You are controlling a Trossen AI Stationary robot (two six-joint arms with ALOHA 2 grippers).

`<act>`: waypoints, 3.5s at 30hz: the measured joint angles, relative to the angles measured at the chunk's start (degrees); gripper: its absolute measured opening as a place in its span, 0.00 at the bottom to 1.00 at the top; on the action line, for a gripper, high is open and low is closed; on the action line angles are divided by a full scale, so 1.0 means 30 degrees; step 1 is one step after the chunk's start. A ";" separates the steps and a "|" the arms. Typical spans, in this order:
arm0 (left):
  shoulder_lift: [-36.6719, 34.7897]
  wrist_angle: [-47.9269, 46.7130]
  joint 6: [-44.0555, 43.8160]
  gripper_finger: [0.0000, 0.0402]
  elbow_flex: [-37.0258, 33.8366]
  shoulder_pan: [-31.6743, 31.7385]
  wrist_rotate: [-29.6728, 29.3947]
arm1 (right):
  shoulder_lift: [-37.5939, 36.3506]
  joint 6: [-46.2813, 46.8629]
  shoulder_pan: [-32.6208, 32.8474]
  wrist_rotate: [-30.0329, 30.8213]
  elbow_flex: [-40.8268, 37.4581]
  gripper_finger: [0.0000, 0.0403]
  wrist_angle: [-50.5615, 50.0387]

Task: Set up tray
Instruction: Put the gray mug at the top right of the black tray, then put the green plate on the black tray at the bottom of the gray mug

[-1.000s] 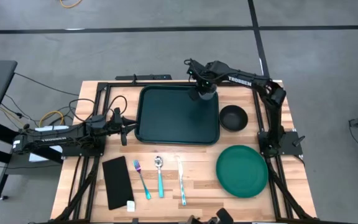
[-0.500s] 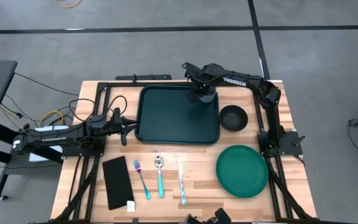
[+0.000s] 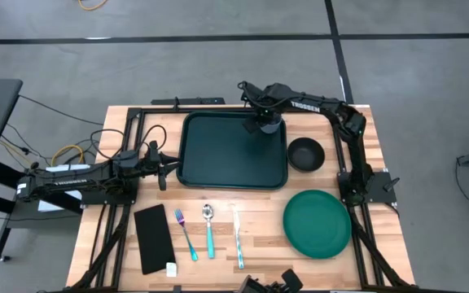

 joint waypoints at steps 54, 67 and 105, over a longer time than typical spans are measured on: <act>0.0000 0.0005 -0.0005 0.17 0.0005 -0.0003 -0.0002 | -0.7527 2.0878 1.8889 -0.1071 -0.0022 0.12 -0.9005; 0.0004 -0.0003 -0.0004 0.17 0.0002 0.0004 0.0060 | -0.3904 2.2218 2.3476 -0.1042 -0.0007 0.24 -0.5889; 0.0000 -0.0010 0.0000 0.17 0.0005 -0.0003 0.0073 | 0.3457 1.9133 2.2032 -0.2725 -0.0002 0.29 -0.7827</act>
